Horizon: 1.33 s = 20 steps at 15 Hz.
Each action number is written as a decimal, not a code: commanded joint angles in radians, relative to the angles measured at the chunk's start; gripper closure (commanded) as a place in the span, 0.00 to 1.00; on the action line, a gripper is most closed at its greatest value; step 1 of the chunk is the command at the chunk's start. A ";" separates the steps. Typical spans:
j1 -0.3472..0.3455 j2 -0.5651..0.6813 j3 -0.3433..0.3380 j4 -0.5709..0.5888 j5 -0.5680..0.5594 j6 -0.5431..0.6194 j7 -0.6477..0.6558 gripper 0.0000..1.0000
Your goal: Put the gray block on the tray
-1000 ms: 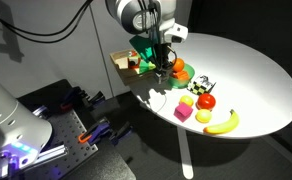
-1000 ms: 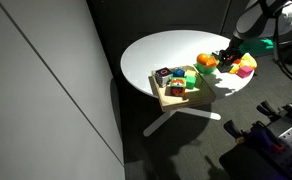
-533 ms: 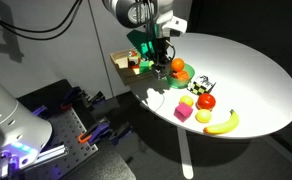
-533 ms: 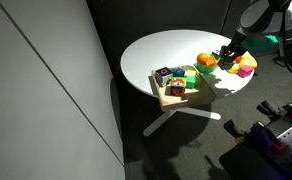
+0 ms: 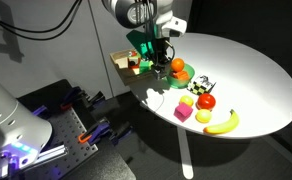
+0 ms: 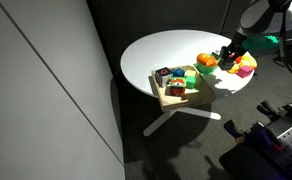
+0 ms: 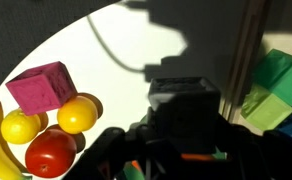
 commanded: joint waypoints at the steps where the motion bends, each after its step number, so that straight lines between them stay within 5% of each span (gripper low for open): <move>1: 0.007 -0.002 -0.004 0.003 0.008 -0.010 -0.005 0.73; 20: 0.181 0.039 0.000 0.199 -0.112 -0.222 0.167 0.73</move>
